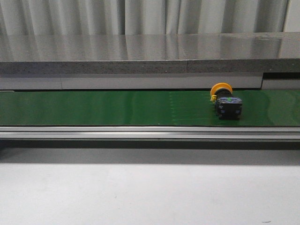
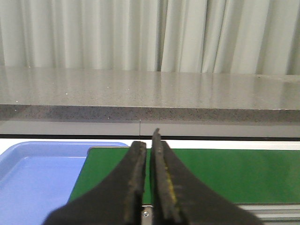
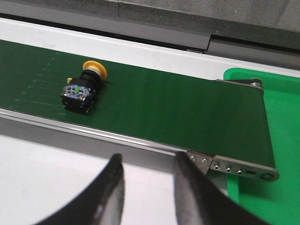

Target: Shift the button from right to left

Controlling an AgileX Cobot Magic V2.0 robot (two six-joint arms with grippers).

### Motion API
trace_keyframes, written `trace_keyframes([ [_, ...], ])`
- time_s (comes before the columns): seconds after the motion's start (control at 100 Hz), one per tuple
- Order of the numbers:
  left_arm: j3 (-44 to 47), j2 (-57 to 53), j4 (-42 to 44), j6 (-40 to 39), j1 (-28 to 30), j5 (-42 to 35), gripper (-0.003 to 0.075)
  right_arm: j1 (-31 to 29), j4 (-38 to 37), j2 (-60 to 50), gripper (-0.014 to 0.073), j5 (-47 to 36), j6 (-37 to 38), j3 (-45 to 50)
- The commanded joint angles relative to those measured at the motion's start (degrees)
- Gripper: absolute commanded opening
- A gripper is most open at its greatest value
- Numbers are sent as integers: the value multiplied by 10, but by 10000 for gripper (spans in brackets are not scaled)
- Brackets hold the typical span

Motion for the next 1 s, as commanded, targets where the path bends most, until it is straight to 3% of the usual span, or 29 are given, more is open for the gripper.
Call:
trace_keyframes([
  [0.0, 24, -21, -1, -6, 3, -42, 5, -2, 12, 3, -15, -44, 2, -14],
  [0.04, 24, -21, -1, -6, 3, -42, 5, -2, 12, 3, -76, -44, 2, -14],
  [0.99, 24, -21, -1, -6, 3, -51, 5, -2, 12, 3, -68, -44, 2, -14],
])
